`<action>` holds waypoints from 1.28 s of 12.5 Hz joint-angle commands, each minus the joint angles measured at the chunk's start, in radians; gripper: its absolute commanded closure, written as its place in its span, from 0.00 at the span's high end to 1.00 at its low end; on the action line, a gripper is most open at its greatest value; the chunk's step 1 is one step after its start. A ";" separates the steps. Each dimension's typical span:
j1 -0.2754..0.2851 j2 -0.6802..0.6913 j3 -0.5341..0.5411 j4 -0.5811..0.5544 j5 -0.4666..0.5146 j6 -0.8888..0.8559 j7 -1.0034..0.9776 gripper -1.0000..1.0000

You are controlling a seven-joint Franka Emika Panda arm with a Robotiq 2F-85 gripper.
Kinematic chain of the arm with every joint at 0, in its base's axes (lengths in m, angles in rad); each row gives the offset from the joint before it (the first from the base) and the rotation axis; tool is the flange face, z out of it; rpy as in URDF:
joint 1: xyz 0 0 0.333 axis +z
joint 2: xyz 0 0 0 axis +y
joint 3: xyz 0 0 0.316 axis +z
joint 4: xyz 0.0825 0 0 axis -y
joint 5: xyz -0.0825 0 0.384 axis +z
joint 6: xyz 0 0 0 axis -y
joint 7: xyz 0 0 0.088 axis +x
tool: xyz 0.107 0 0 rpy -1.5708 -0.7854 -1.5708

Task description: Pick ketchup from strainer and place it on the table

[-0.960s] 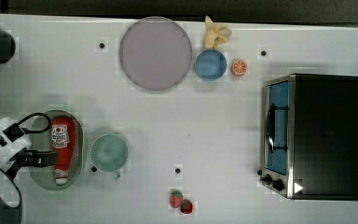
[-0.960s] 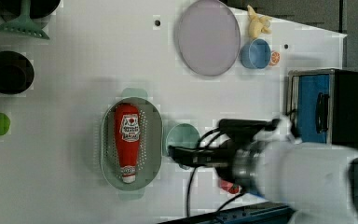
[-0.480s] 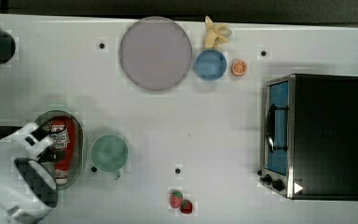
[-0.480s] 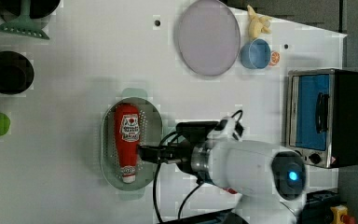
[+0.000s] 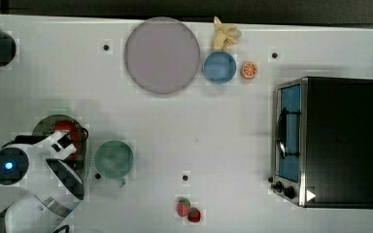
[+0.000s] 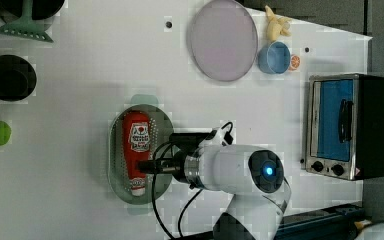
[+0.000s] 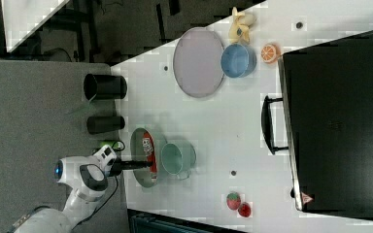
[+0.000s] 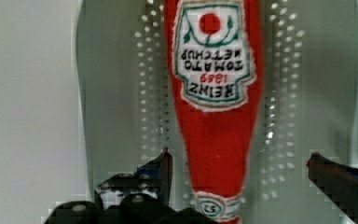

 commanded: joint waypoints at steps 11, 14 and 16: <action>0.109 0.195 -0.124 0.136 -0.144 0.107 0.120 0.56; 0.103 0.129 -0.102 0.131 -0.142 0.032 0.120 0.56; 0.090 0.044 -0.077 0.129 -0.119 -0.054 0.120 0.56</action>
